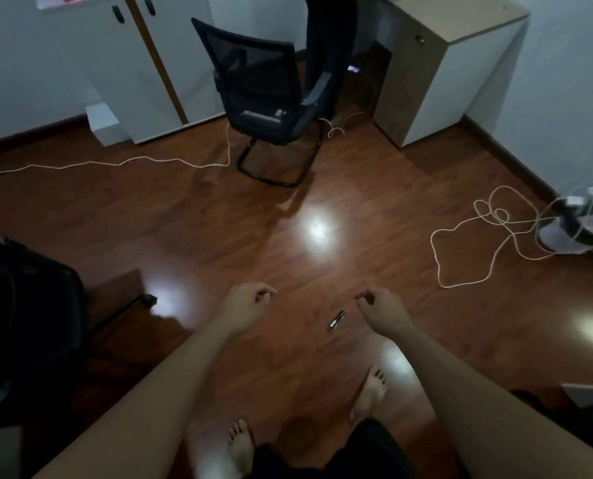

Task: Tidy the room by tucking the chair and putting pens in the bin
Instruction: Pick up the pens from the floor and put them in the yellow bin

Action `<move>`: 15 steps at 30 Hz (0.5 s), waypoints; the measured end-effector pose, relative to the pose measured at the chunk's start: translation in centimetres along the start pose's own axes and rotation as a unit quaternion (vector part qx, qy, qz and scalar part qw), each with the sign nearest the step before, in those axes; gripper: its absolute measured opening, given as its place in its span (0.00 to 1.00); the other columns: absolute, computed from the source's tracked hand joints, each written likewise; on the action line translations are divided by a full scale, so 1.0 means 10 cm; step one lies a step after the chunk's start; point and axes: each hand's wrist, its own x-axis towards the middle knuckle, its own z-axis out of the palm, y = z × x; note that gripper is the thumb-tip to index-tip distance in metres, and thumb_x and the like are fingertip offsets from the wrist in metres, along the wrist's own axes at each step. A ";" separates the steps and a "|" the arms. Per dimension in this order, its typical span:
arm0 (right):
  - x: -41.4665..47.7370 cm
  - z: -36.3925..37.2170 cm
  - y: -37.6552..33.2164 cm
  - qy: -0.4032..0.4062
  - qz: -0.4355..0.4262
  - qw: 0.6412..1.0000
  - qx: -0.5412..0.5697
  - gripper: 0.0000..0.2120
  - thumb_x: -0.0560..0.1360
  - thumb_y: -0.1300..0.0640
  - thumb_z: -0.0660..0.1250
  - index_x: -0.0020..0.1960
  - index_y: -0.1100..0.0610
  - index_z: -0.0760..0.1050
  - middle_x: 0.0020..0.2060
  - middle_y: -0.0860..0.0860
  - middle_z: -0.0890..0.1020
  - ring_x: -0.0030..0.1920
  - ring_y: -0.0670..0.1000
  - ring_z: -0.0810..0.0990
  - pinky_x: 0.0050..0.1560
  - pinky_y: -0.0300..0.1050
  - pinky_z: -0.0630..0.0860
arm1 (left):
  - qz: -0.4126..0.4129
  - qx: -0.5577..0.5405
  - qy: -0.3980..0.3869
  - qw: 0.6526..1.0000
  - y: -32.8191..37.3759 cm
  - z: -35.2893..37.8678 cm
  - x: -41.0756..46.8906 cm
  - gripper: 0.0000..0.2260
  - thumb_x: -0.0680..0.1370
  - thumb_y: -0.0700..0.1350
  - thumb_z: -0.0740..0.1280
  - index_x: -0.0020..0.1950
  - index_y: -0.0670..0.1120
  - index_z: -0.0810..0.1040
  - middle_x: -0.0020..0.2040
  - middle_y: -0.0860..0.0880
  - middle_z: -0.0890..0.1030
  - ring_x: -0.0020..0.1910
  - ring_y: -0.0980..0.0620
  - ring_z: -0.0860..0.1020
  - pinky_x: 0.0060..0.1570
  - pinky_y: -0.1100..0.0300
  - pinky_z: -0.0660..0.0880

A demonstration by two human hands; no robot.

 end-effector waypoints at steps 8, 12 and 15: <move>0.95 -0.43 0.88 -0.085 0.019 0.995 -0.039 0.11 0.82 0.51 0.66 0.54 0.56 0.85 0.48 0.57 0.88 0.53 0.61 0.85 0.52 0.50 0.80 | -0.079 -0.054 -0.015 0.995 0.76 0.73 0.81 0.12 0.85 0.45 0.65 0.63 0.49 0.87 0.61 0.51 0.88 0.60 0.50 0.84 0.55 0.62 0.76; 1.29 -0.46 1.11 -0.130 0.026 0.991 -0.019 0.11 0.84 0.55 0.65 0.57 0.59 0.83 0.44 0.52 0.83 0.49 0.55 0.84 0.46 0.44 0.71 | -0.100 -0.071 -0.031 0.992 0.89 1.04 1.20 0.12 0.85 0.44 0.66 0.62 0.48 0.88 0.61 0.51 0.88 0.60 0.51 0.85 0.58 0.63 0.76; 1.68 -0.27 1.36 -0.143 0.026 0.989 -0.015 0.13 0.85 0.53 0.64 0.62 0.59 0.81 0.50 0.52 0.84 0.45 0.50 0.79 0.49 0.43 0.71 | -0.112 -0.067 -0.050 0.990 0.74 1.39 1.57 0.12 0.85 0.44 0.65 0.61 0.49 0.88 0.60 0.51 0.88 0.61 0.51 0.84 0.59 0.62 0.76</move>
